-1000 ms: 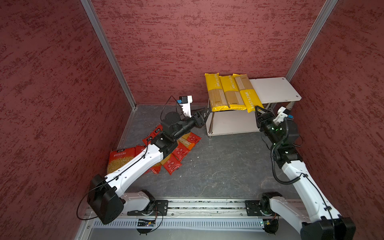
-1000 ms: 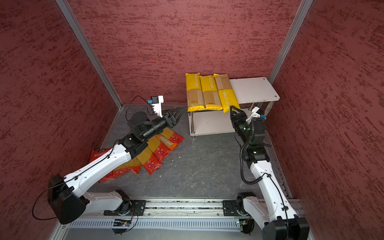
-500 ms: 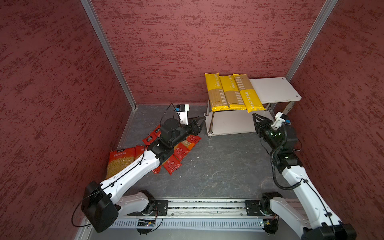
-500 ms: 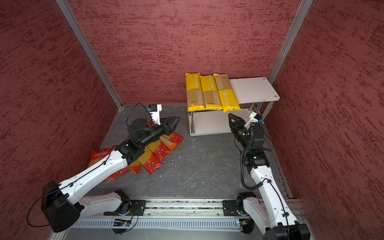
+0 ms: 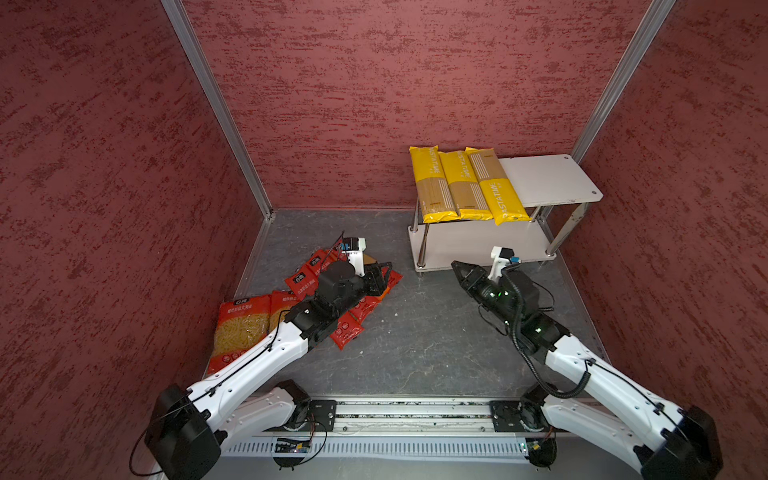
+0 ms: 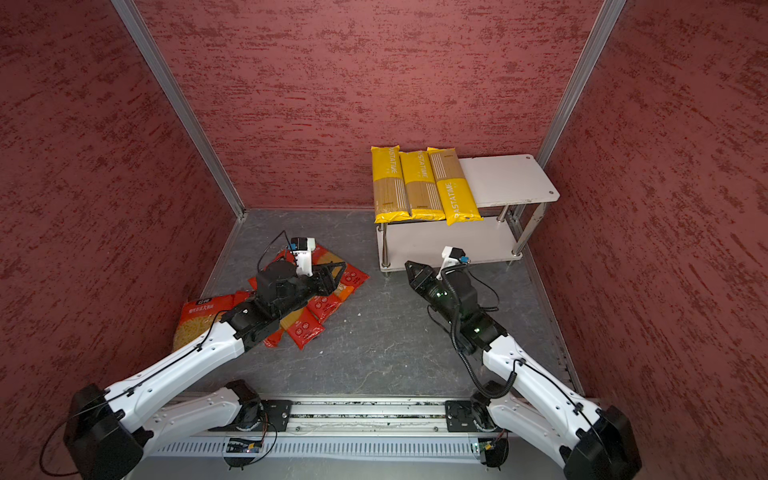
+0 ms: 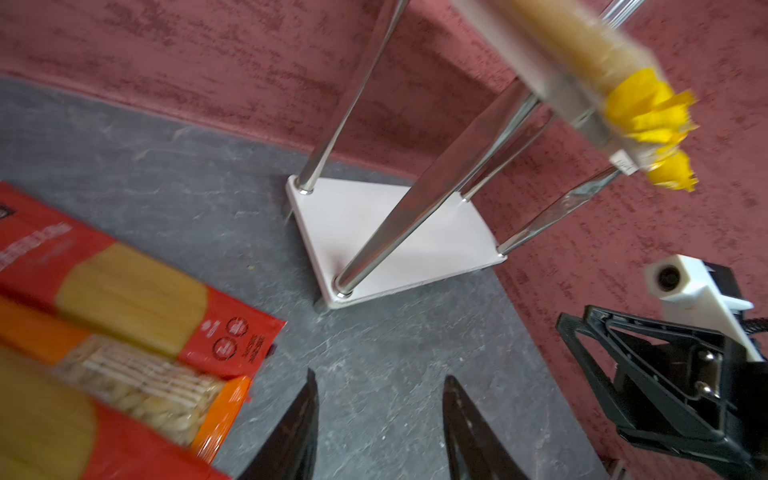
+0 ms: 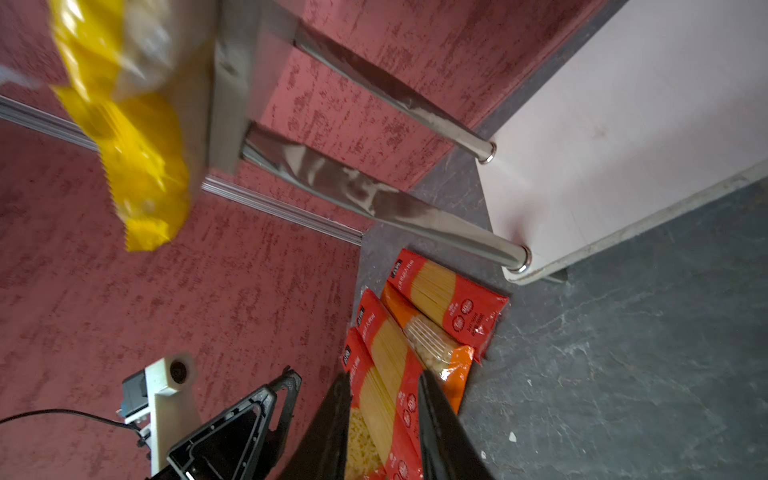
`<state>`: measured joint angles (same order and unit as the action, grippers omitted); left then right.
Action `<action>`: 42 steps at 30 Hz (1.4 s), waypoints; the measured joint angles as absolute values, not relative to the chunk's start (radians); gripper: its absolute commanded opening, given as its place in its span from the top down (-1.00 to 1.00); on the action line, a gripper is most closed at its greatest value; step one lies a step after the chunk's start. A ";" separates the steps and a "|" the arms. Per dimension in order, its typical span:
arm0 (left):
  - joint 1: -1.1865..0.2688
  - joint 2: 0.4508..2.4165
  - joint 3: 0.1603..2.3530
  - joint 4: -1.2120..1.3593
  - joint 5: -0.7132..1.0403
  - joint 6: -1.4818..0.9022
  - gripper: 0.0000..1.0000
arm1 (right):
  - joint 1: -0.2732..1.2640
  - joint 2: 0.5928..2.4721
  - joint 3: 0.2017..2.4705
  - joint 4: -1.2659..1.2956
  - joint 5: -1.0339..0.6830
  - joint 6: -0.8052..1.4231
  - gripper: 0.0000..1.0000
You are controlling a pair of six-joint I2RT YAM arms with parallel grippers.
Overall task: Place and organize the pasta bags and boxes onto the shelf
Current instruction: 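Withdraw both grippers from the shelf and lower them toward the floor bags, then lower the right gripper onto a red spaghetti bag near the left gripper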
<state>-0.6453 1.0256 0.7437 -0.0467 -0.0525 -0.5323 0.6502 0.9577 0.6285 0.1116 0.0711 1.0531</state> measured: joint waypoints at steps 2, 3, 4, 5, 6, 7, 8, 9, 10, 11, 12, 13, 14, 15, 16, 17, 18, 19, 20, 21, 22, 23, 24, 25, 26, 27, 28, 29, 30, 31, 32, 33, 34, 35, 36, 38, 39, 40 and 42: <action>-0.645 1.002 0.711 -0.085 -0.076 -0.540 0.00 | 0.731 1.019 0.627 0.117 0.130 1.043 0.37; -0.644 0.992 0.698 -0.101 -0.084 -0.543 0.00 | 0.767 1.051 0.627 0.121 0.156 1.039 0.37; -0.643 0.980 0.683 -0.118 -0.092 -0.545 -0.01 | 0.808 1.091 0.627 0.126 0.184 1.034 0.36; -0.640 0.968 0.670 -0.135 -0.099 -0.545 -0.02 | 0.847 1.138 0.632 0.131 0.211 1.029 0.35; -0.636 0.955 0.657 -0.149 -0.104 -0.545 -0.03 | 0.875 1.176 0.640 0.131 0.229 1.025 0.34; -0.627 0.941 0.645 -0.164 -0.109 -0.545 -0.05 | 0.905 1.227 0.653 0.131 0.249 1.019 0.33; -0.616 0.927 0.634 -0.177 -0.111 -0.545 -0.06 | 0.932 1.278 0.672 0.132 0.263 1.012 0.32; -0.603 0.916 0.627 -0.192 -0.110 -0.545 -0.07 | 0.953 1.324 0.692 0.134 0.274 1.007 0.32; -0.587 0.907 0.620 -0.208 -0.107 -0.545 -0.08 | 0.972 1.373 0.717 0.138 0.281 1.000 0.31; -0.566 0.899 0.617 -0.225 -0.102 -0.546 -0.08 | 0.988 1.425 0.746 0.147 0.284 0.992 0.29; -0.546 0.896 0.616 -0.238 -0.092 -0.548 -0.08 | 0.998 1.463 0.769 0.156 0.284 0.986 0.28; -0.517 0.895 0.616 -0.253 -0.073 -0.551 -0.09 | 1.006 1.510 0.799 0.168 0.281 0.981 0.25; -0.490 0.894 0.613 -0.262 -0.054 -0.557 -0.09 | 1.011 1.556 0.826 0.180 0.276 0.976 0.22; -0.460 0.894 0.607 -0.270 -0.027 -0.565 -0.09 | 1.013 1.590 0.847 0.191 0.269 0.974 0.19; -0.429 0.892 0.599 -0.274 -0.001 -0.572 -0.09 | 1.014 1.630 0.870 0.205 0.261 0.971 0.14; -0.399 0.889 0.588 -0.278 0.023 -0.579 -0.09 | 1.014 1.663 0.887 0.218 0.251 0.969 0.09; -0.365 0.886 0.576 -0.281 0.052 -0.588 -0.09 | 1.014 1.695 0.902 0.233 0.243 0.969 0.04; -0.335 0.882 0.564 -0.285 0.077 -0.595 -0.09 | 1.014 1.724 0.914 0.247 0.235 0.969 -0.02; -0.308 0.879 0.554 -0.287 0.102 -0.600 -0.09 | 1.014 1.745 0.922 0.257 0.230 0.969 -0.04; -0.283 0.876 0.546 -0.293 0.124 -0.606 -0.09 | 1.014 1.766 0.929 0.264 0.226 0.970 -0.07; -0.265 0.875 0.540 -0.297 0.138 -0.610 -0.09 | 1.014 1.782 0.936 0.267 0.222 0.970 -0.10; -0.258 0.875 0.540 -0.300 0.147 -0.610 -0.09 | 1.014 1.794 0.942 0.268 0.219 0.972 -0.12; -0.257 0.875 0.540 -0.300 0.157 -0.609 -0.10 | 1.013 1.805 0.950 0.269 0.215 0.973 -0.15; -0.261 0.873 0.540 -0.299 0.164 -0.609 -0.09 | 1.011 1.816 0.960 0.269 0.209 0.977 -0.16; -0.266 0.870 0.540 -0.300 0.170 -0.609 -0.09 | 1.009 1.826 0.970 0.269 0.204 0.981 -0.17; -0.270 0.867 0.540 -0.299 0.177 -0.609 -0.09 | 1.007 1.837 0.980 0.272 0.198 0.984 -0.17; -0.274 0.863 0.540 -0.298 0.182 -0.611 -0.09 | 1.005 1.848 0.991 0.274 0.189 0.987 -0.16; -0.277 0.861 0.540 -0.297 0.186 -0.613 -0.09 | 1.002 1.858 0.998 0.277 0.183 0.991 -0.16; -0.281 0.859 0.539 -0.295 0.191 -0.615 -0.09 | 0.999 1.870 1.007 0.279 0.176 0.992 -0.12; -0.281 0.856 0.537 -0.292 0.196 -0.617 -0.09 | 0.996 1.881 1.015 0.281 0.168 0.993 -0.07; -0.282 0.854 0.536 -0.291 0.200 -0.618 -0.09 | 0.994 1.892 1.024 0.281 0.161 0.995 0.00; -0.283 0.853 0.535 -0.291 0.203 -0.620 -0.09 | 0.991 1.908 1.037 0.283 0.150 0.997 0.07; -0.283 0.852 0.535 -0.291 0.205 -0.621 -0.09 | 0.991 1.924 1.049 0.286 0.140 0.997 0.14; -0.283 0.850 0.535 -0.291 0.205 -0.621 -0.10 | 0.990 1.935 1.057 0.290 0.130 1.000 0.21; -0.284 0.850 0.535 -0.291 0.205 -0.620 -0.09 | 0.988 1.945 1.060 0.295 0.121 1.005 0.32; -0.286 0.849 0.535 -0.291 0.205 -0.620 -0.09 | 0.987 1.952 1.058 0.304 0.112 1.014 0.54; -0.287 0.849 0.535 -0.291 0.205 -0.620 -0.09 | 0.987 1.952 1.056 0.313 0.109 1.019 0.63; -0.287 0.849 0.535 -0.291 0.205 -0.620 -0.09 | 0.987 1.952 1.054 0.323 0.110 1.026 0.70; -0.287 0.849 0.535 -0.290 0.205 -0.620 -0.10 | 0.986 1.945 1.036 0.348 0.116 1.042 0.82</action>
